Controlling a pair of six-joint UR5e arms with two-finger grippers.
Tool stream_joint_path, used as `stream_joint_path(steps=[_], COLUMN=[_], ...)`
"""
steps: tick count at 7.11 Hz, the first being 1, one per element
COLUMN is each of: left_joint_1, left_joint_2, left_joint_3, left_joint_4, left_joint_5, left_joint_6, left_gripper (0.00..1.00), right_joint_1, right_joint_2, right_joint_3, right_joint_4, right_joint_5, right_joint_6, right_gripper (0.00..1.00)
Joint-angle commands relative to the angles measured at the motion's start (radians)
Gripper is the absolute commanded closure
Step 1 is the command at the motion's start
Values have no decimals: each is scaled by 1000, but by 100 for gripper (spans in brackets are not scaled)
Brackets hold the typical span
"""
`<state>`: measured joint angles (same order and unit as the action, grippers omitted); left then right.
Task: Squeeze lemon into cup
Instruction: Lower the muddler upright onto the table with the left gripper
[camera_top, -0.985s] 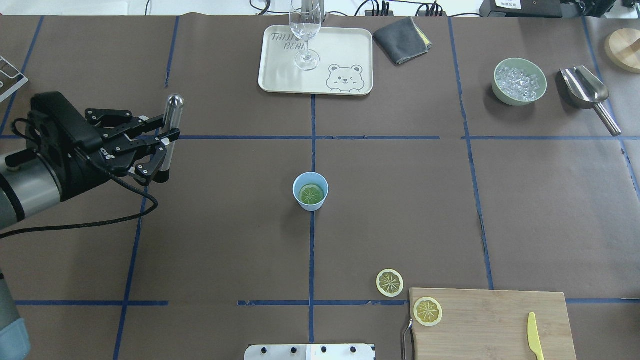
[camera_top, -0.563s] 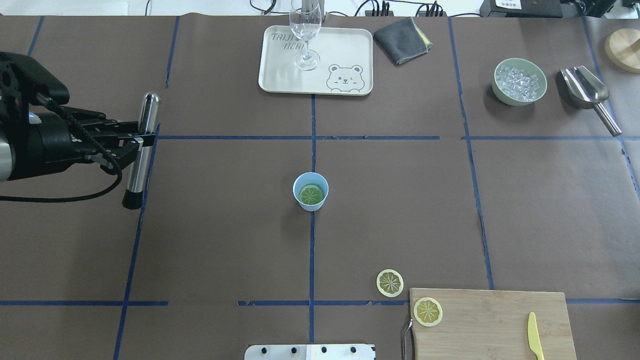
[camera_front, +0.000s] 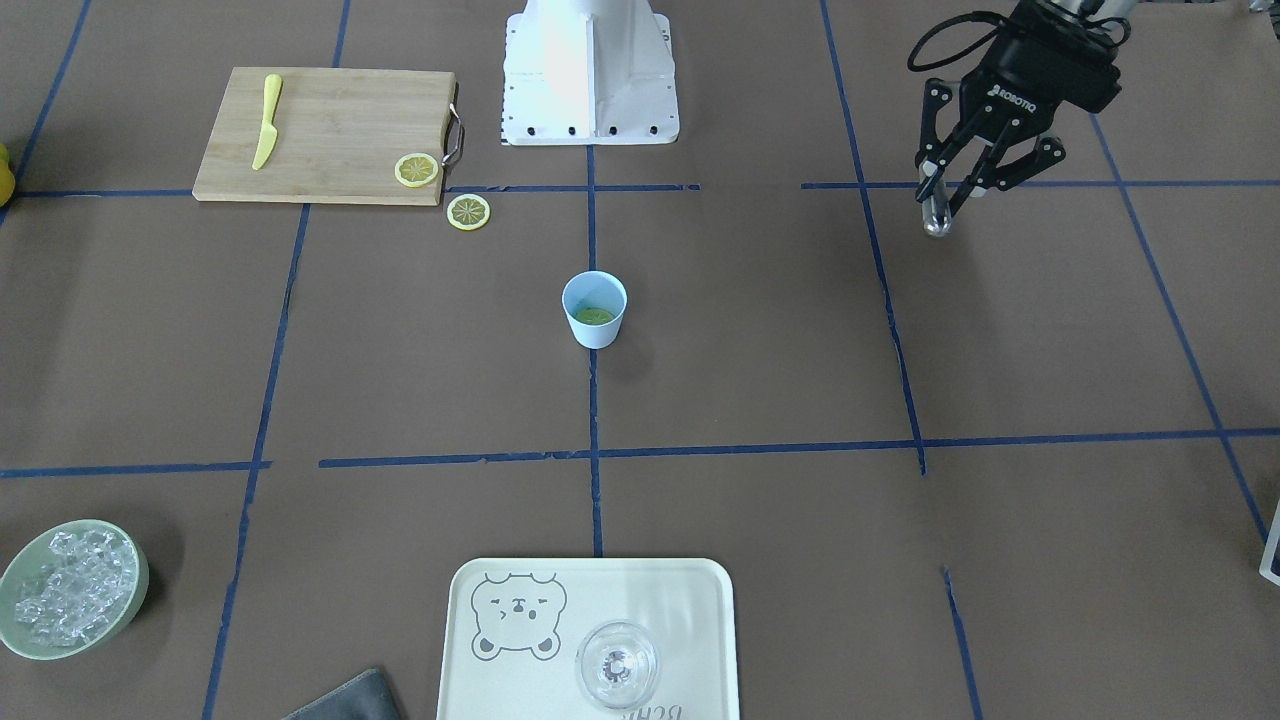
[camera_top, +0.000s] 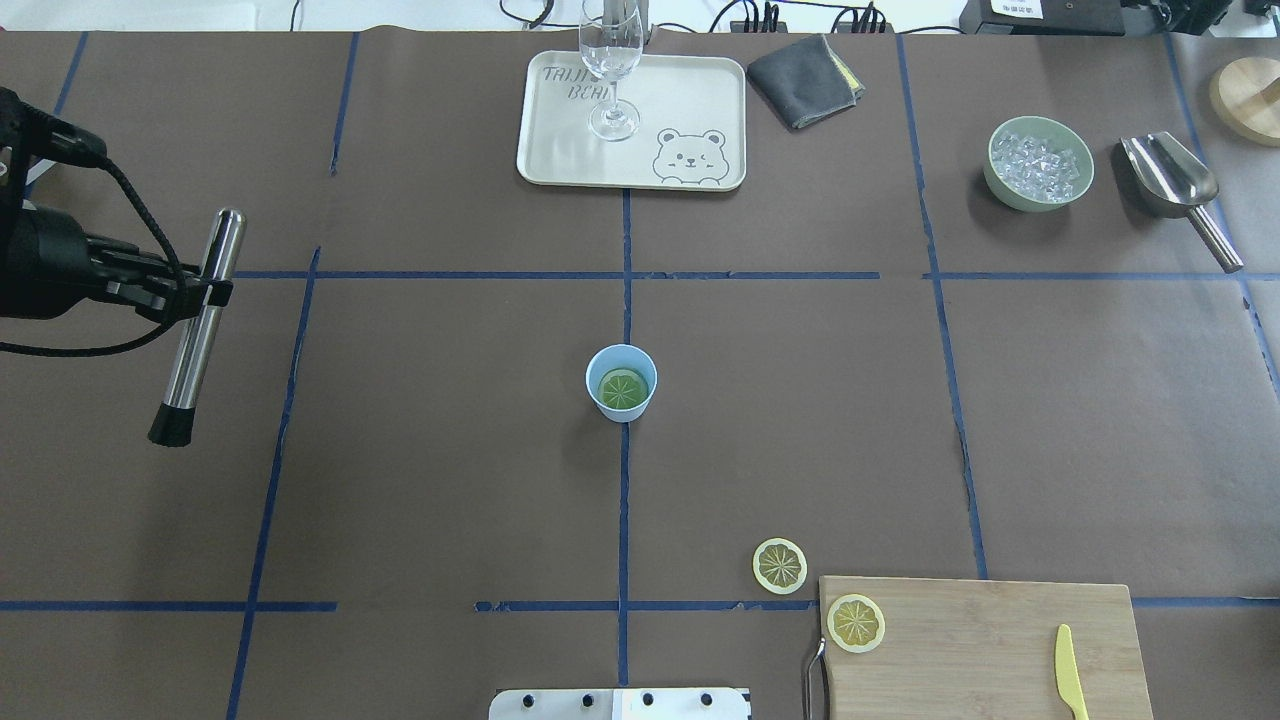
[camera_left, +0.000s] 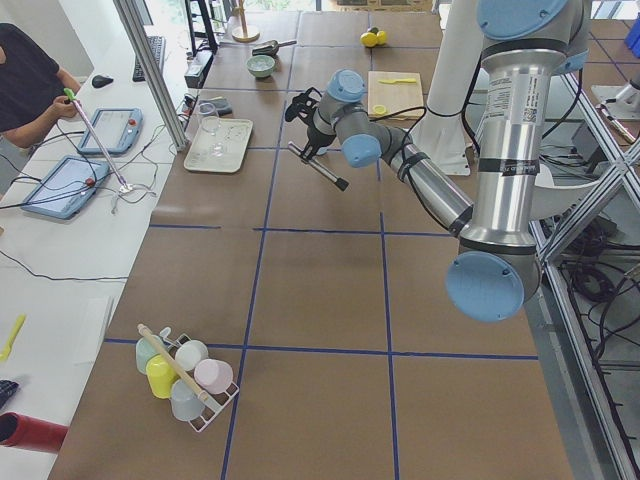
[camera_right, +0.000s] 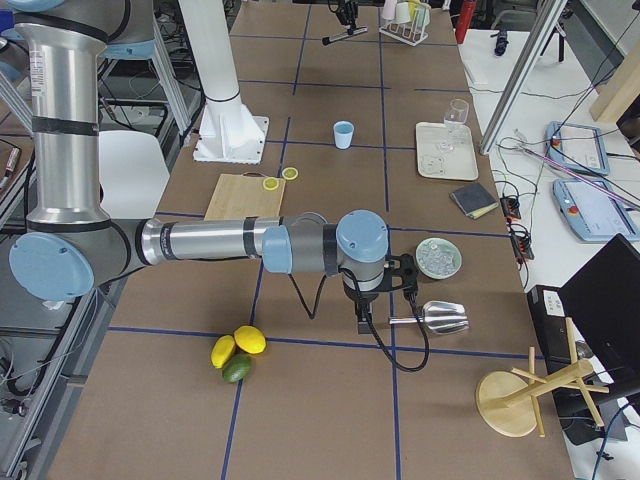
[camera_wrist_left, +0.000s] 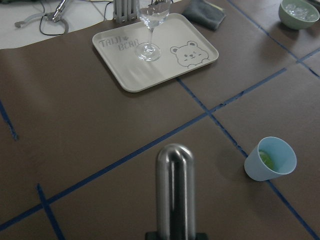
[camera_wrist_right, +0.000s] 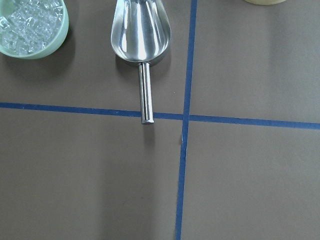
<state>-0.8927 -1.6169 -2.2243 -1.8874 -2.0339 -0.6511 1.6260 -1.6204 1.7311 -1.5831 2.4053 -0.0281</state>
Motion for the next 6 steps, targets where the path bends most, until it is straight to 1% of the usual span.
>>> stream_joint_path(steps=[1,3,5,6], left_joint_1=[-24,-81,-78,-77], left_joint_2=[-3,0,-6,-11], left_joint_3=[62,193,331,371], left_joint_4=[148,165,165,165], left_joint_5=[-78,-136,-137,-138], left_joint_6=[-7,-12,-13,-13], left_gripper=[100,100,100,100], right_joint_1=[0,0,0,0], right_joint_2=[-1,-3,1,-1], right_joint_3=[5,8,10,14], right_joint_4=[0,0,0,0], right_joint_5=[0,0,-2,-2], right_joint_6=[1,1,1,1], right_gripper=[0,0,0,0])
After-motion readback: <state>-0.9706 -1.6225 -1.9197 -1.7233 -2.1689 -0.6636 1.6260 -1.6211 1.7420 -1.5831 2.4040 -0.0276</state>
